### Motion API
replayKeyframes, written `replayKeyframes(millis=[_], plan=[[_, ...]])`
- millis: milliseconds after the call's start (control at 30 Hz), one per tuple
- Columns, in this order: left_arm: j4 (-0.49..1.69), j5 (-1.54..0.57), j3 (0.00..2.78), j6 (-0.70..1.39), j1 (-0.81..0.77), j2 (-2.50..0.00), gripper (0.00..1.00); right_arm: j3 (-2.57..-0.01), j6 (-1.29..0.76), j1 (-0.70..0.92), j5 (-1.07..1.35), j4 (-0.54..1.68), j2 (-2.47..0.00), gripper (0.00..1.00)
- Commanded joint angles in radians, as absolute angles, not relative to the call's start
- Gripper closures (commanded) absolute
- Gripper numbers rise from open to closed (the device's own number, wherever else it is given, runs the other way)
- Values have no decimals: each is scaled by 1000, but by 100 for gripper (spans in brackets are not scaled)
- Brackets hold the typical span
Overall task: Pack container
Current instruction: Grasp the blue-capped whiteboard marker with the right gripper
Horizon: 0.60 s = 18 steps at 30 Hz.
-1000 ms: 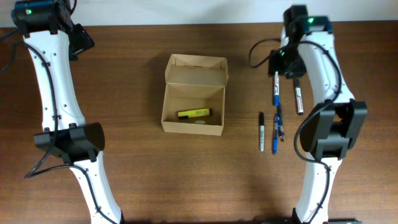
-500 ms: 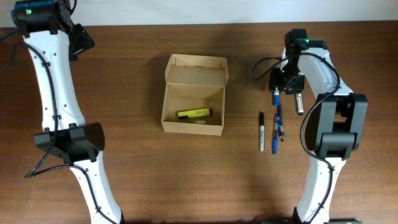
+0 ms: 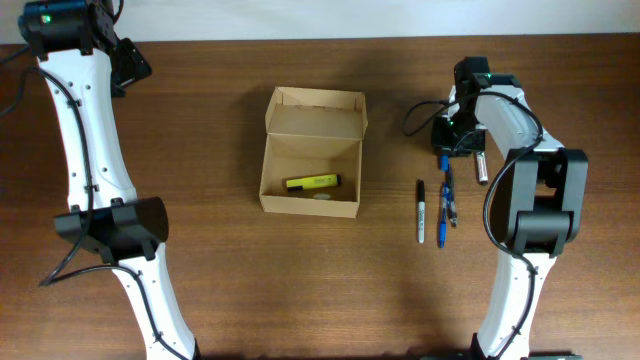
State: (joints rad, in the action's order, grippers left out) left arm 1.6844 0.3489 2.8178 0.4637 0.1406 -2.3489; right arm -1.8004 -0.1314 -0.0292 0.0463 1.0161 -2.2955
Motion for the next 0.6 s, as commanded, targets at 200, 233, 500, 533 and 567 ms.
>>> replayKeyframes(millis=[200, 233, 500, 533, 567], plan=[[1687, 360, 2813, 454, 145, -2330, 0, -1890, -69, -27, 204, 1081, -2284, 96], [1687, 360, 2813, 454, 145, -2330, 0, -1933, -51, -25, 218, 1107, -2276, 96], [1687, 360, 2813, 454, 145, -2330, 0, -2461, 155, 70, 237, 1411, -2199, 96], [1687, 360, 2813, 454, 145, -2330, 0, -2522, 190, 99, 236, 1442, -2195, 96], [1687, 360, 2813, 454, 145, -2330, 0, -2576, 229, 131, 236, 1469, -2194, 96]])
